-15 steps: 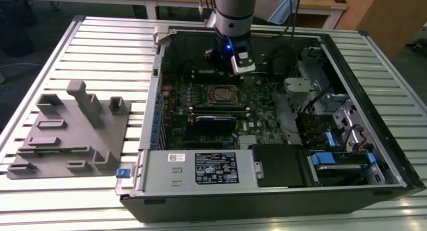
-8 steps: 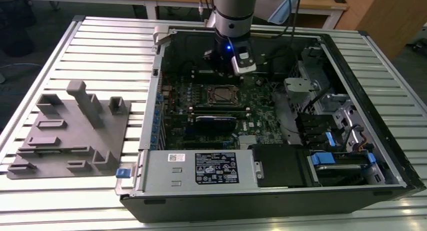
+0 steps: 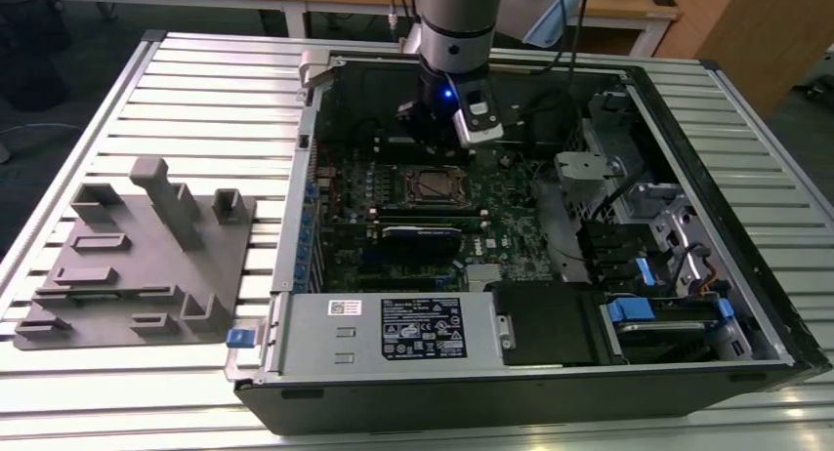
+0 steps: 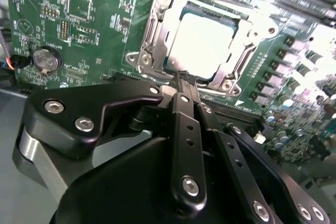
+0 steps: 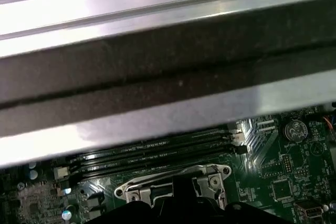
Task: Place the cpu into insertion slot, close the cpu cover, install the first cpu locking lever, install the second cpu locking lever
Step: 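Install the first cpu locking lever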
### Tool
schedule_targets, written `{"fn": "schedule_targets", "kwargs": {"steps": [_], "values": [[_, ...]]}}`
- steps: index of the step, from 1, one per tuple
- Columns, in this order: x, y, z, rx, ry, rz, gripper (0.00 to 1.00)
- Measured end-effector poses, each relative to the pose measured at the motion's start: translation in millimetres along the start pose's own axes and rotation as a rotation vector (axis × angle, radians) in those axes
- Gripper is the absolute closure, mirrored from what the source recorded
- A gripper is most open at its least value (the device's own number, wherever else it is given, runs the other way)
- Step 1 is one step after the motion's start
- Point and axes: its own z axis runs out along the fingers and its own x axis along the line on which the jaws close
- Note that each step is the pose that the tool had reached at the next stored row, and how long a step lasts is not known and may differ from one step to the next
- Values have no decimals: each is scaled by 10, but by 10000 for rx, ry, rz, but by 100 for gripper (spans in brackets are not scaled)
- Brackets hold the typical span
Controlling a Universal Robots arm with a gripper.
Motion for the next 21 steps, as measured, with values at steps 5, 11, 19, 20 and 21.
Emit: {"fn": "schedule_targets", "kwargs": {"steps": [5,11,19,20,21], "values": [[-8,-61,-4,73,-9,-84,89],[-19,-157,-10,94,-9,-172,89],[-5,-258,-16,86,7,-451,89],[-4,-262,-17,83,14,-548,89],[-3,-263,-16,79,20,-656,89]]}}
